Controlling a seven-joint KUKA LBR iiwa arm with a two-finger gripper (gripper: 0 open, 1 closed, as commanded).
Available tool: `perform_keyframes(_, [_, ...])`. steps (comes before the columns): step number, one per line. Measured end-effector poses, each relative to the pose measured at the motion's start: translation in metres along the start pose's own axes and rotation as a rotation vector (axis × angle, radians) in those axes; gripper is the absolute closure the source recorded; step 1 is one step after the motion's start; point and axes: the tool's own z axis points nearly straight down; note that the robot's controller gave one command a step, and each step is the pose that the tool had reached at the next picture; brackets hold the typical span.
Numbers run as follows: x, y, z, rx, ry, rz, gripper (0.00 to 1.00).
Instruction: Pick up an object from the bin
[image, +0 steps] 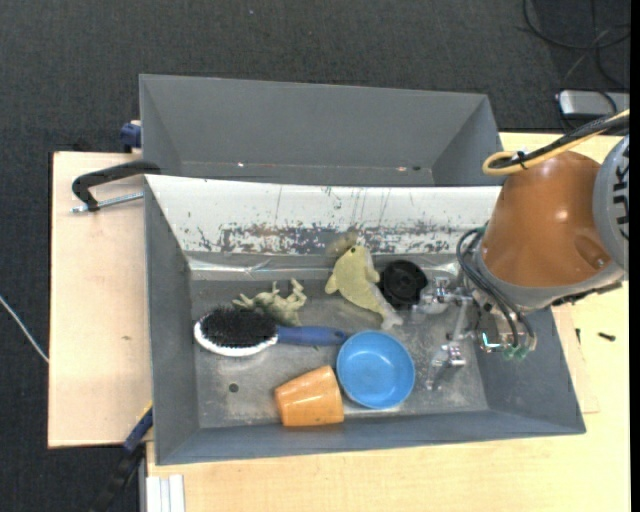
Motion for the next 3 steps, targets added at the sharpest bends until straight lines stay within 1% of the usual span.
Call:
perform_keyframes(1, [-0.0094,0.1138,0.0896,0.002,-0.013,-0.142,0.00])
perform_keyframes(2, [-0.0105,0.1154,0.0906,0.002,-0.018,-0.145,1.00])
perform_keyframes(3, [-0.0081,0.1160,0.0922,0.001,-0.010,-0.145,0.00])
